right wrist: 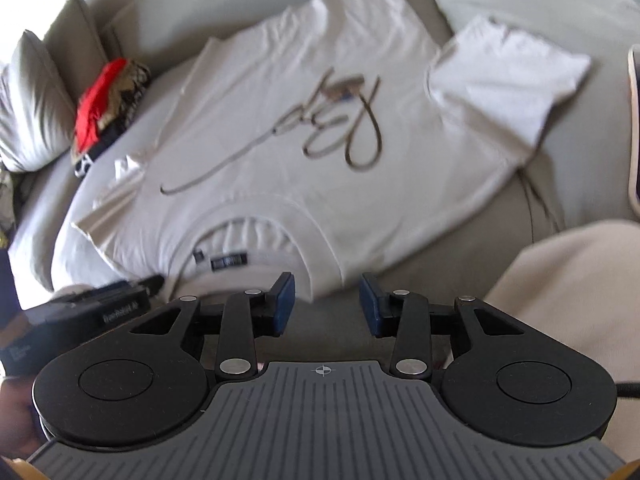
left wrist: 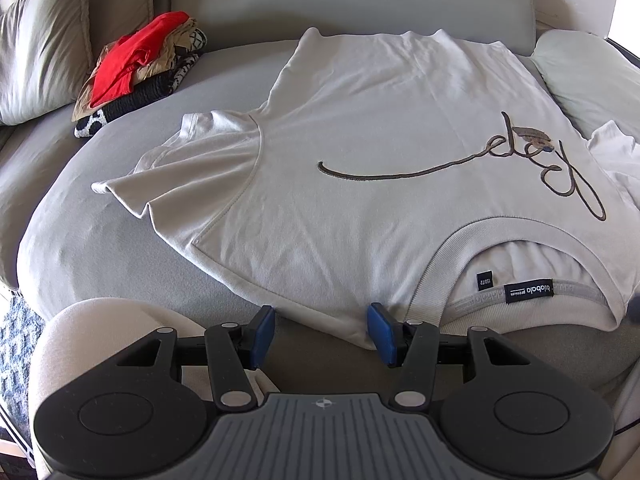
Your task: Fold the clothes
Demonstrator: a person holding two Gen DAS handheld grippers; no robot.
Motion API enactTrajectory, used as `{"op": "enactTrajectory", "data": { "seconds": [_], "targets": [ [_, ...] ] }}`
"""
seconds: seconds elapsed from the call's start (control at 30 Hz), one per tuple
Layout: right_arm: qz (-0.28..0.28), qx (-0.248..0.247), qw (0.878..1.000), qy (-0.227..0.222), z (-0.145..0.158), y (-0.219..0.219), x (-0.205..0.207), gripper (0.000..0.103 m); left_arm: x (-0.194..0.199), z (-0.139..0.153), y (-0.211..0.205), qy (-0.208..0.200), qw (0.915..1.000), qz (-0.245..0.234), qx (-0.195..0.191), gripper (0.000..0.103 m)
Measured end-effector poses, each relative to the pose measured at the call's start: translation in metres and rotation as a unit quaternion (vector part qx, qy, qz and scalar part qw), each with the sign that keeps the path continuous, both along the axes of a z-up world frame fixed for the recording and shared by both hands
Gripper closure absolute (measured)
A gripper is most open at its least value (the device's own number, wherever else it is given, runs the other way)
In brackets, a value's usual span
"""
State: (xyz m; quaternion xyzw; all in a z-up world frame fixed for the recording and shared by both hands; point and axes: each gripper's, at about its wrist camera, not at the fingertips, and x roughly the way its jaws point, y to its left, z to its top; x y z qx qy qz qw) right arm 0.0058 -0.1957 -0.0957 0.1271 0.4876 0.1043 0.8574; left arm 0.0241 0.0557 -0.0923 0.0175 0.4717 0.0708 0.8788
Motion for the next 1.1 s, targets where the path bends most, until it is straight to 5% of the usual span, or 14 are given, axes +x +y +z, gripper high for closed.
{"op": "enactTrajectory", "data": {
  "seconds": [0.67, 1.1],
  "targets": [
    [-0.014, -0.047, 0.998, -0.031, -0.002, 0.013, 0.031, 0.061, 0.000, 0.001, -0.002, 0.002, 1.0000, -0.004, 0.007, 0.052],
    [0.003, -0.051, 0.998, 0.029, -0.013, 0.004, 0.011, 0.060, -0.004, 0.006, -0.007, 0.026, 0.9993, -0.019, 0.020, 0.052]
  ]
}}
